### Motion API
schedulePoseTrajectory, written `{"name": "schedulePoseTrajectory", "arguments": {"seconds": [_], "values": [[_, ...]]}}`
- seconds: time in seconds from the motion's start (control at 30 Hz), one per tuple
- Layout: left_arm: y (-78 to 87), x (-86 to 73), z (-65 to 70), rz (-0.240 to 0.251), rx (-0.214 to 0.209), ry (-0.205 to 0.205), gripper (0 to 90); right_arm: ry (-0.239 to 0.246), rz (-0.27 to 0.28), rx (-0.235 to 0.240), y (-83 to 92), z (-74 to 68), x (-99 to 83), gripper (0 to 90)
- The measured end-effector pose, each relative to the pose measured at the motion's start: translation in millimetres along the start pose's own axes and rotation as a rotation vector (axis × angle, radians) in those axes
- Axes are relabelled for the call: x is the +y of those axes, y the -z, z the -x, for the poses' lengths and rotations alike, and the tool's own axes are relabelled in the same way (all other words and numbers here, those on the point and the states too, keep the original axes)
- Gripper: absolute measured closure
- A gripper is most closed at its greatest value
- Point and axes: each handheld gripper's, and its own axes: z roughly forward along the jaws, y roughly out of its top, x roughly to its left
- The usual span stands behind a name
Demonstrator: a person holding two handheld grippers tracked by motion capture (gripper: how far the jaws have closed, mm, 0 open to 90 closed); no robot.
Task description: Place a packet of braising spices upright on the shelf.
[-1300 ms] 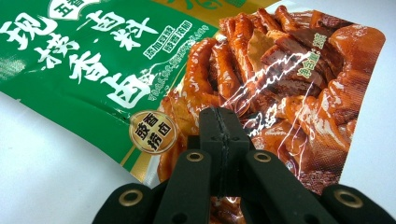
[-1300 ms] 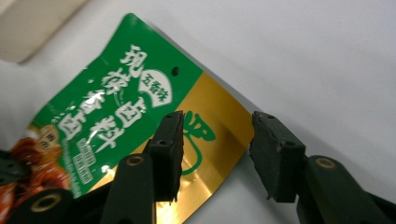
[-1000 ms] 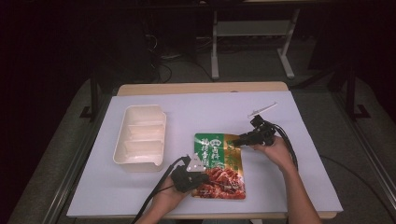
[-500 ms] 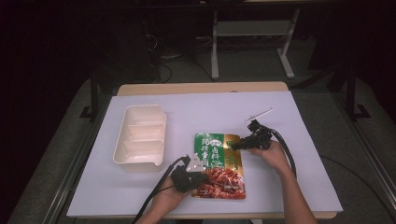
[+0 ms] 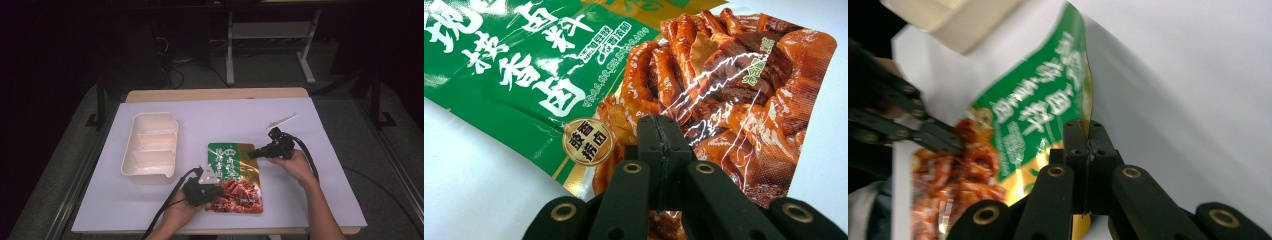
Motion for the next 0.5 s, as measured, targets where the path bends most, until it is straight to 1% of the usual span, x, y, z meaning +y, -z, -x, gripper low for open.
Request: {"name": "schedulePoseTrajectory", "arguments": {"seconds": [0.03,0.07,0.1,0.13,0.17,0.23,0.27,0.37,0.4,0.43,0.5], "values": [[-0.2,0.2,0.0,0.002,0.000,0.004,89.9,0.004,0.002,0.011,-0.6,-1.3,0.1,89.3],[-0.2,0.4,-0.1,0.000,0.001,0.003,89.9,0.007,-0.006,0.007,-2.4,-2.4,-0.2,88.3],[-0.7,0.3,0.5,0.008,-0.001,0.010,89.9,0.000,-0.012,0.015,-4.0,-1.6,-0.7,86.0],[-0.8,0.2,0.7,0.009,0.001,0.009,89.9,-0.006,-0.008,0.030,-6.1,0.4,-1.6,83.3],[-0.8,0.2,1.0,0.009,0.002,0.009,89.9,-0.021,-0.012,0.033,-7.7,1.8,-2.2,81.5],[-0.9,0.1,1.4,0.010,0.005,0.005,89.9,-0.026,-0.050,0.016,-14.0,3.1,-3.2,77.0],[-1.0,0.1,1.5,0.011,0.006,0.004,89.9,-0.026,-0.069,0.006,-19.2,4.2,-4.1,76.3],[-1.0,0.0,1.3,0.012,0.004,0.005,89.9,-0.028,-0.079,-0.002,-26.2,3.3,-5.0,75.2],[-0.9,0.1,1.3,0.010,0.005,0.005,89.9,-0.012,-0.078,-0.008,-27.9,3.4,-5.6,75.0],[-0.9,0.1,1.1,0.010,0.004,0.005,89.9,-0.020,-0.083,-0.010,-28.4,2.2,-5.9,74.8],[-0.9,0.2,1.1,0.010,0.003,0.006,90.0,-0.016,-0.081,-0.017,-30.3,1.0,-7.1,74.3]]}}
